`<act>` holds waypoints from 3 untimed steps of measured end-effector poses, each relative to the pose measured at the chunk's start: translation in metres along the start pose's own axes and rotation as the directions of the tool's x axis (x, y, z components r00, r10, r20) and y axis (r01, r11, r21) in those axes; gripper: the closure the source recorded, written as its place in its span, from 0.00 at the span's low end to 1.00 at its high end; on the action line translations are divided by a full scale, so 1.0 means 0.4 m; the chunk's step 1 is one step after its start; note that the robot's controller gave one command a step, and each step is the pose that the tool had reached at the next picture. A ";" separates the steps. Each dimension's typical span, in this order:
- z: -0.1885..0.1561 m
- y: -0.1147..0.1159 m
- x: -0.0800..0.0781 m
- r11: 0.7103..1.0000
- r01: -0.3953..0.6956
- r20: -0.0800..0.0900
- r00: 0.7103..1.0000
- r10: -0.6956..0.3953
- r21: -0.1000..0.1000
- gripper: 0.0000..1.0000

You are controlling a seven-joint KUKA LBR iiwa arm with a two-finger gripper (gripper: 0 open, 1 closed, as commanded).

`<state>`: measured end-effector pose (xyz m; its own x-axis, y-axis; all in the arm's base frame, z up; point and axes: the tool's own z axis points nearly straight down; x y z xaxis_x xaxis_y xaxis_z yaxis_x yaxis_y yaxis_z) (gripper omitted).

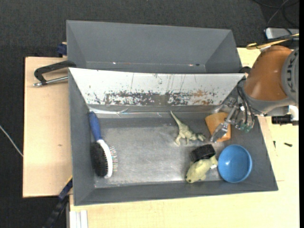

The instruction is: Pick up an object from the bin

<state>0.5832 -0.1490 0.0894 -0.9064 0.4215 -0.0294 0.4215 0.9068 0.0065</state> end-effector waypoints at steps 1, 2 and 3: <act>0.017 -0.009 0.005 0.979 -0.201 -0.001 0.979 0.201 -0.008 0.00; 0.015 -0.010 0.003 0.979 -0.202 0.002 0.979 0.202 -0.007 1.00; -0.237 -0.005 -0.012 0.980 -0.199 -0.014 0.980 0.199 0.005 1.00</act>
Offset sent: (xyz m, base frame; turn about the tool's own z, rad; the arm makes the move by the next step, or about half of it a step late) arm -0.0146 -0.0057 -0.0194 0.2096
